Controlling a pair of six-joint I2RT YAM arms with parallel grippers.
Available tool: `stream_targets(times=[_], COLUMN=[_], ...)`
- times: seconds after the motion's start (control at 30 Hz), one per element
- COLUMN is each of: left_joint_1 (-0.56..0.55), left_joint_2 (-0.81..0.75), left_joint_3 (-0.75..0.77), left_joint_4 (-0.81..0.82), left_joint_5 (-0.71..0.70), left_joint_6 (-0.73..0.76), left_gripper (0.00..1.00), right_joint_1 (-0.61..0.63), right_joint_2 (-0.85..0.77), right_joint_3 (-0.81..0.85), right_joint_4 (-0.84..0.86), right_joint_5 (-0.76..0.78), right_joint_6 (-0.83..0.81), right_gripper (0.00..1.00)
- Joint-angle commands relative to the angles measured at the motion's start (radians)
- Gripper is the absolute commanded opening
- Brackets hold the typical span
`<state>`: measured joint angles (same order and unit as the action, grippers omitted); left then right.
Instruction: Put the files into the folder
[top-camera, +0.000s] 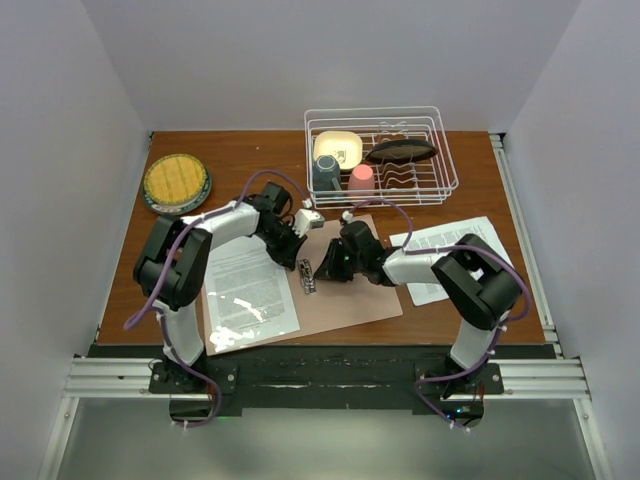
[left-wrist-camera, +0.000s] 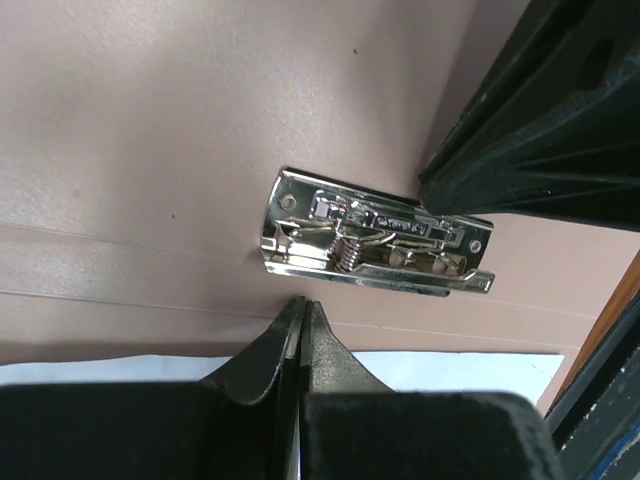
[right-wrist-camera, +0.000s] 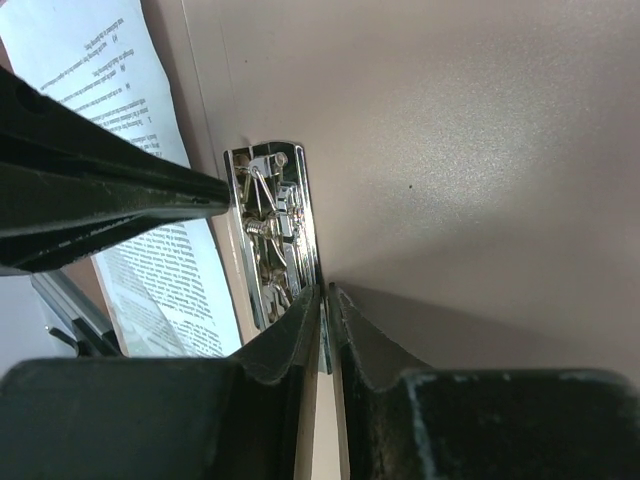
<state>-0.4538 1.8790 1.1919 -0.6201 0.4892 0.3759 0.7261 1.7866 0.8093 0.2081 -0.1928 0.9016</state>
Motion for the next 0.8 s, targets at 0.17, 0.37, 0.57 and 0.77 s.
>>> stream_targets(times=[0.17,0.37,0.57,0.77], left_joint_1=[-0.042,-0.043,-0.037,-0.022], left_joint_2=[0.123,0.192,0.080,-0.064], left_joint_3=[0.121,0.218,0.108,0.061], left_joint_4=[0.051,0.025,0.039,-0.048], left_joint_5=[0.012,0.045,0.006,-0.026], left_joint_6=[-0.038,-0.037,-0.019,-0.020], left_gripper=[0.00,0.00,0.00,0.00], right_joint_1=[-0.004,-0.002,-0.007,-0.010], right_joint_2=[0.008,-0.024,0.007,-0.047], right_joint_3=[-0.130,-0.173,-0.131,-0.131], right_joint_4=[-0.142,-0.088,-0.105,-0.116], right_joint_5=[0.147,0.162,0.176,0.226], right_joint_6=[-0.020,-0.006,-0.043,-0.061], right_gripper=[0.14,0.15,0.15,0.16])
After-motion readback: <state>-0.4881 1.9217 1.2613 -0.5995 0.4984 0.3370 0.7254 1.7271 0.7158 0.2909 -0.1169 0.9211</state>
